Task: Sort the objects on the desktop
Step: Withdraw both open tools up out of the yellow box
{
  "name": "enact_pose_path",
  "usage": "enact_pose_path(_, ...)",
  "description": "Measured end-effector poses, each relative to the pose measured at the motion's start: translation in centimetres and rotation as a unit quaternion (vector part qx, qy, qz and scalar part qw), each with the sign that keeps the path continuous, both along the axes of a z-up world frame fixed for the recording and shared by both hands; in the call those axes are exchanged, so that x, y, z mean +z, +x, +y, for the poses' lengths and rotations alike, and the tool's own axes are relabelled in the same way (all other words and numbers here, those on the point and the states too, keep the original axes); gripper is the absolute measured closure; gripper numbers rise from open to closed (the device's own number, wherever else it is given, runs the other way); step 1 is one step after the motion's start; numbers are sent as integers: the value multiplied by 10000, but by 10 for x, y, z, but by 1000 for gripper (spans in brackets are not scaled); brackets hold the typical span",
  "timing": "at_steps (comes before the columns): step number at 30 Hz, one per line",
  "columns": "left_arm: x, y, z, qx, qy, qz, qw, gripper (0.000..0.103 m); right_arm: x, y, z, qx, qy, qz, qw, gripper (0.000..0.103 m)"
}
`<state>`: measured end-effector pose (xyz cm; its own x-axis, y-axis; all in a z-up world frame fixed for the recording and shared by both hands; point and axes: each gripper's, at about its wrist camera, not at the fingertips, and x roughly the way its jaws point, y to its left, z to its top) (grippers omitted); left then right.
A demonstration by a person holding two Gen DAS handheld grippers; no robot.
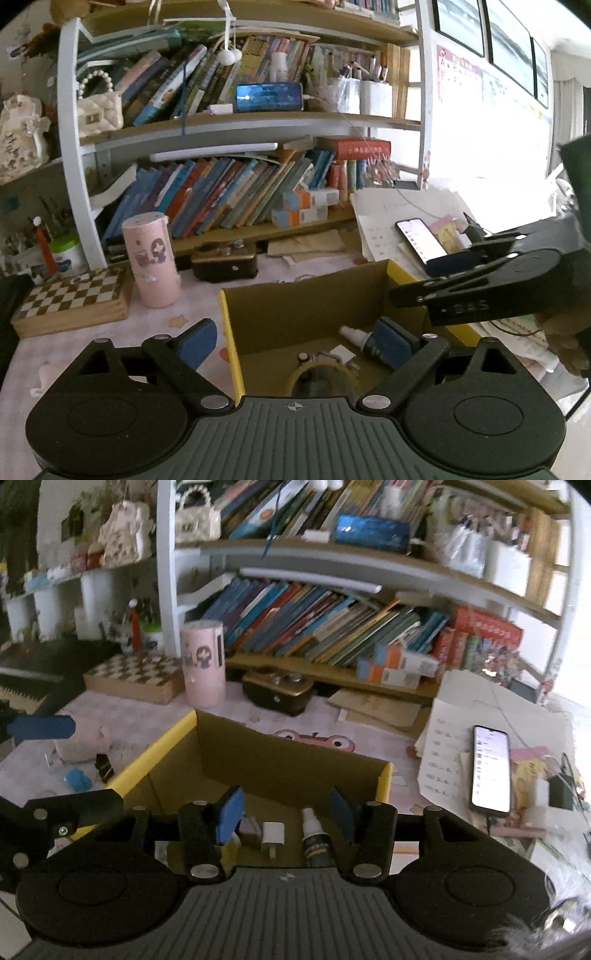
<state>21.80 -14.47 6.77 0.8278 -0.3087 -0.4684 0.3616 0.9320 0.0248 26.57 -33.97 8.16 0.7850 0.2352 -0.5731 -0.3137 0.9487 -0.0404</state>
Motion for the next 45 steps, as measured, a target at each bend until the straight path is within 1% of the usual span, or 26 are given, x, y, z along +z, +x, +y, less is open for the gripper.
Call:
enact_pose_path(6, 1, -19, 11, 168, -34, -144, 9997, 8, 2, -32, -8, -436, 264, -192, 9985, 52)
enact_pose_path(7, 1, -23, 15, 241, -62, -194, 9995, 8, 2, -37, -8, -516, 300, -237, 9979, 51)
enact_pose_path(8, 1, -26, 17, 297, -93, -227, 9993, 7, 2, -42, -9, -607, 336, -288, 9972, 46)
enact_pose_path(10, 0, -32, 24, 402, -153, -269, 9987, 5, -2, -54, -9, -841, 399, -399, 9949, 42)
enact_pose_path(13, -3, -39, 31, 469, -166, -230, 9985, 5, -8, -68, -8, -1074, 461, -453, 9921, 42)
enact_pose_path(16, -8, -44, 35, 447, -101, -162, 9988, 5, -12, -82, -5, -1230, 479, -440, 9903, 42)
enact_pose_path(20, -14, -51, 40, 415, 6, -113, 9991, 5, -19, -97, 5, -1342, 426, -380, 9893, 42)
enact_pose_path(27, -22, -63, 55, 389, 43, -44, 9992, 5, -34, -123, 25, -1575, 464, -192, 9862, 42)
enact_pose_path(33, -32, -76, 71, 414, 134, 61, 9990, 5, -45, -144, 46, -1753, 417, -166, 9835, 42)
enact_pose_path(36, -35, -87, 79, 457, 186, 34, 9988, 5, -52, -155, 58, -1849, 428, -86, 9818, 41)
enact_pose_path(45, -44, -113, 108, 395, 251, 204, 9987, 5, -61, -183, 101, -1704, 360, 116, 9847, 37)
